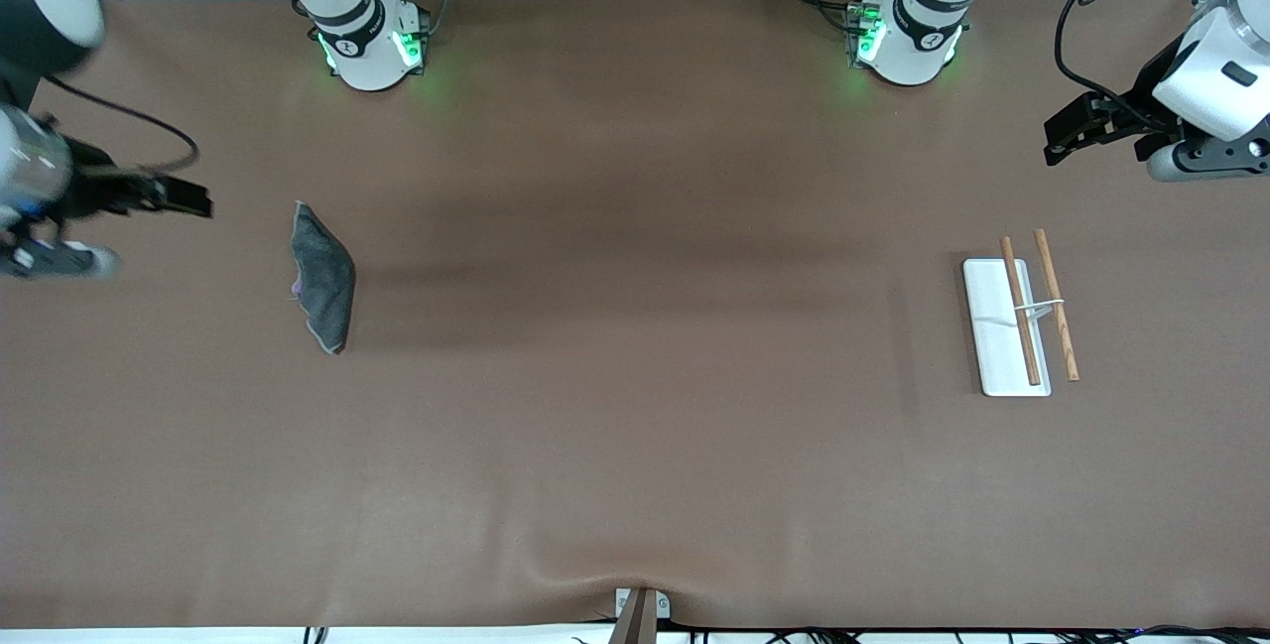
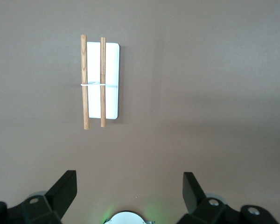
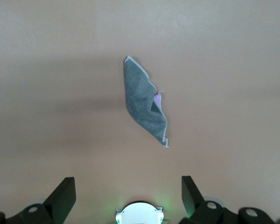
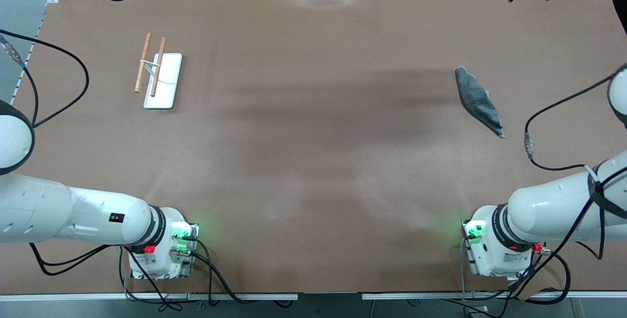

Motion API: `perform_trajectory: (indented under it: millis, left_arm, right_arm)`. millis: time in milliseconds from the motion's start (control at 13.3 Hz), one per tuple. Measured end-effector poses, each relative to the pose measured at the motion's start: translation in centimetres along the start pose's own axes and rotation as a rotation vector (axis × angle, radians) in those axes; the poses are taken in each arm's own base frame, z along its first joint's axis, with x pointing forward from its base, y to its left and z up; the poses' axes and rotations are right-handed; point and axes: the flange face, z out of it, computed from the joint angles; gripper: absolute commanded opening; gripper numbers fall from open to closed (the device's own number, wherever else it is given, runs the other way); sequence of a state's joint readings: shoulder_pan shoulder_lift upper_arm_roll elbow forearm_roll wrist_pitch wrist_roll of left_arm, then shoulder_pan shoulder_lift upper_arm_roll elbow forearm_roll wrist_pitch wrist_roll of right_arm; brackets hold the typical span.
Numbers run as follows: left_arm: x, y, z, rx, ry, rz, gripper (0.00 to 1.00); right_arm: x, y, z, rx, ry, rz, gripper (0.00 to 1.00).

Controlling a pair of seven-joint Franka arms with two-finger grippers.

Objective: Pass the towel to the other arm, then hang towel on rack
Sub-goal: 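Move the right gripper down toward the grey towel, then close the right gripper on the grey towel's corner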

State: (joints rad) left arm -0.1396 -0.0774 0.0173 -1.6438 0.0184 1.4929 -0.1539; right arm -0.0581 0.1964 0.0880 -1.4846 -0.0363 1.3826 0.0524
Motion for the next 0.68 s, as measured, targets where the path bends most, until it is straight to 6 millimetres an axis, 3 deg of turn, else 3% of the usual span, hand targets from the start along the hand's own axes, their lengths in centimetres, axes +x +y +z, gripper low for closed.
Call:
perform_trajectory:
  millis: [377,678]
  left_arm:
    - [0.0,0.0,0.5,0.002,-0.011,0.0,1.0]
    - [-0.1,0.3,1.1,0.005,-0.024,0.006,1.0]
  right_arm:
    - [5.6,1.9,8.9,0.017,-0.068,0.028,1.0]
    - [6.7,3.7,16.0,0.043,-0.063,0.063,0.98]
